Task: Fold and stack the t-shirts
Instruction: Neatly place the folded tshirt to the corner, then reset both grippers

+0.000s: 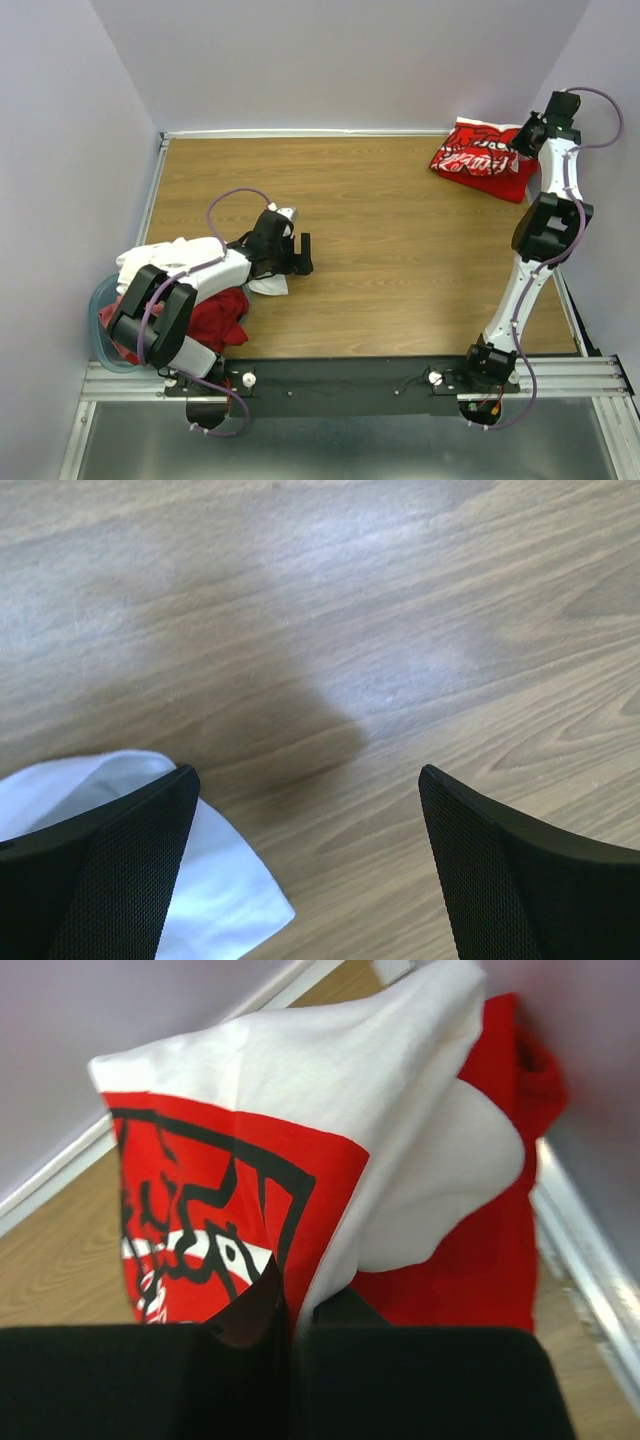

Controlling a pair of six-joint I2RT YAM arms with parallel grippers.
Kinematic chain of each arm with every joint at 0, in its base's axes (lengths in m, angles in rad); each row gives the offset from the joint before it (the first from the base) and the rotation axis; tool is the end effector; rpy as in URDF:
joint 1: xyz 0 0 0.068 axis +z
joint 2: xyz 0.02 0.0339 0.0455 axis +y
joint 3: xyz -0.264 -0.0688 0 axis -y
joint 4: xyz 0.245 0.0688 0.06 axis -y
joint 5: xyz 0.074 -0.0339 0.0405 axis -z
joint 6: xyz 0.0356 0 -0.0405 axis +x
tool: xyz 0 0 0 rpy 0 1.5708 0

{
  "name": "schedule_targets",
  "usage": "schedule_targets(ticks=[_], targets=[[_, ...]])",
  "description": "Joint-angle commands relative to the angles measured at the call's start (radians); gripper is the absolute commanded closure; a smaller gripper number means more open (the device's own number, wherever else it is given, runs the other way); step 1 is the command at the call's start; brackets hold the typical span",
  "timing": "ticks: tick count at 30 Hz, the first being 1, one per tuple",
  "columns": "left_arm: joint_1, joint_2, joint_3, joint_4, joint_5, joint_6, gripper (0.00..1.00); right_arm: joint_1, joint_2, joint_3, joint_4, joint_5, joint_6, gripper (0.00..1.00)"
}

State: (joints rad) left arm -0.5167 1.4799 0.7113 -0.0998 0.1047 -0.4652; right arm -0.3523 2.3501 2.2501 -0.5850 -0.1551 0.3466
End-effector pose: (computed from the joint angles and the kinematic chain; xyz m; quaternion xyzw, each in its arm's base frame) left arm 0.2456 -0.1438 0.1657 0.0421 0.9369 -0.2053 0.2798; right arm 0.5086 -0.1811 0.2675 0.2772 0.8577 0.0688 0.4275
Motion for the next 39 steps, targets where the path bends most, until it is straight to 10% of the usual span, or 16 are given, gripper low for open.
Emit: schedule_targets(ticks=[1, 3, 4, 7, 27, 39], targets=[[0.004, -0.044, -0.003, -0.066, 0.012, -0.015, 0.02, -0.008, -0.066, 0.006, 0.037, 0.239, -0.107, 0.87], [0.003, -0.058, -0.007, -0.071, 0.012, -0.021, 0.02, -0.008, -0.063, 0.008, 0.042, 0.323, -0.129, 0.67], [0.004, -0.061, -0.007, -0.074, 0.013, -0.023, 0.02, -0.008, -0.054, 0.02, 0.042, 0.339, -0.15, 0.31], [0.003, -0.075, -0.012, -0.081, 0.012, -0.024, 0.02, -0.008, -0.06, 0.014, 0.042, 0.376, -0.162, 0.0], [0.001, -0.383, -0.001, -0.072, -0.155, -0.056, 0.02, 0.093, -0.71, -0.76, 0.243, 0.321, -0.078, 0.0], [0.0, -0.671, -0.015, -0.08, -0.296, -0.047, 0.02, 0.536, -1.097, -1.236, 0.24, 0.333, 0.098, 0.0]])
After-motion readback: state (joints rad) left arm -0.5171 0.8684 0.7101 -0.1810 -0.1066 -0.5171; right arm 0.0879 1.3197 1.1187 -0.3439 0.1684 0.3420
